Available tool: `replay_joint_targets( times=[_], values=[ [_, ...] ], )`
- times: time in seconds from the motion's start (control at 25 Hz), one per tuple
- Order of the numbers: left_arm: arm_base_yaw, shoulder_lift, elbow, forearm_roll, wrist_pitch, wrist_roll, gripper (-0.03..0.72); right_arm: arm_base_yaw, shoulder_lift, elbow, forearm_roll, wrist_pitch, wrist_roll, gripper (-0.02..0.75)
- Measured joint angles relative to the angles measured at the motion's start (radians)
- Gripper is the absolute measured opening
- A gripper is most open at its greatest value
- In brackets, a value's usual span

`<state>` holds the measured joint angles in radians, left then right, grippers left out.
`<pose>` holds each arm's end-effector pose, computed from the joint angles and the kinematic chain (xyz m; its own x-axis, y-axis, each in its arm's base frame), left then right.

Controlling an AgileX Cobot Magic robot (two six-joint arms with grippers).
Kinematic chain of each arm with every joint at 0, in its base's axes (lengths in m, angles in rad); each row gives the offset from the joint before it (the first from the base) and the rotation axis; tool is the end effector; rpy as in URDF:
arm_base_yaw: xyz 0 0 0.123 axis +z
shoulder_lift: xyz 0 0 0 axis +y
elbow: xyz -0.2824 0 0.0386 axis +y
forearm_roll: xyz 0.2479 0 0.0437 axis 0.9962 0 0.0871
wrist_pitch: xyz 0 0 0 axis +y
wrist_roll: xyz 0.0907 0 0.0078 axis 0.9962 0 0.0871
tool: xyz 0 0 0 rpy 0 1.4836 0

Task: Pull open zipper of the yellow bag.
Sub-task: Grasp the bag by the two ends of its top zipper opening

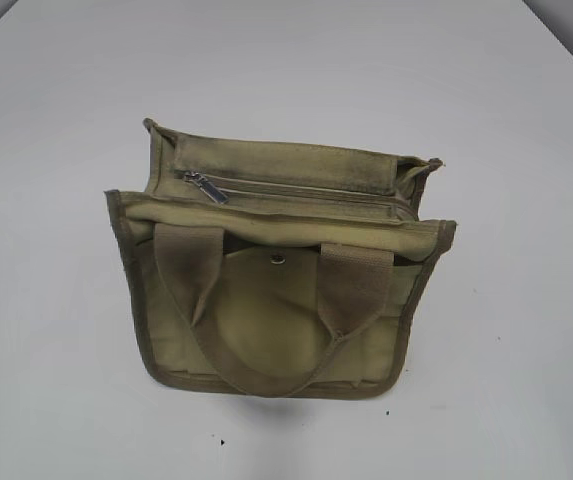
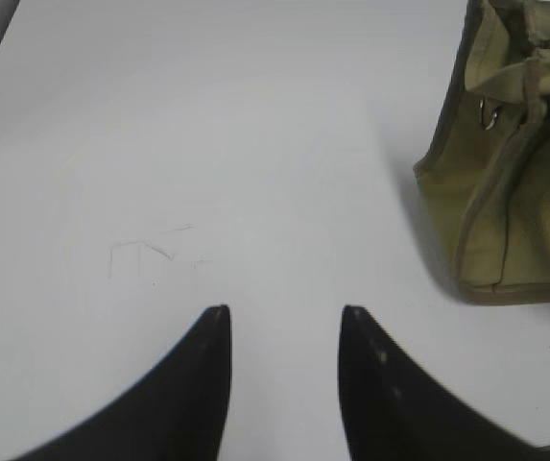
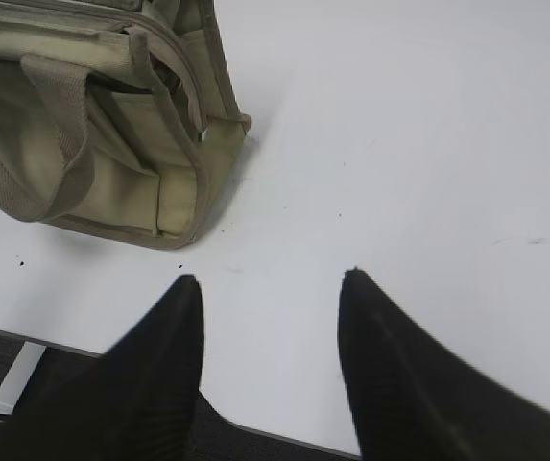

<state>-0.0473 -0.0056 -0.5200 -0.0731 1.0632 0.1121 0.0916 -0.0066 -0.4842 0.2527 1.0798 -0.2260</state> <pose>-0.0086 -0.0054 0.2826 -0.4246 0.0965 -0.9002 0.1375 0.9896 0.0412 -0.0081 0.0194 0.2734 -0.4349 -0.1425 -0.8891 -0.3305 0.9438 0.0104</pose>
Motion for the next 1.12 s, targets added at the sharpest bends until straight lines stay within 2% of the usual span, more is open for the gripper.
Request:
replay_joint_targets(
  times=[1.12],
  values=[
    [0.0, 0.0, 0.0, 0.0, 0.0, 0.0, 0.294, 0.0, 0.0, 0.0, 0.0, -0.002, 0.0, 0.362]
  ],
)
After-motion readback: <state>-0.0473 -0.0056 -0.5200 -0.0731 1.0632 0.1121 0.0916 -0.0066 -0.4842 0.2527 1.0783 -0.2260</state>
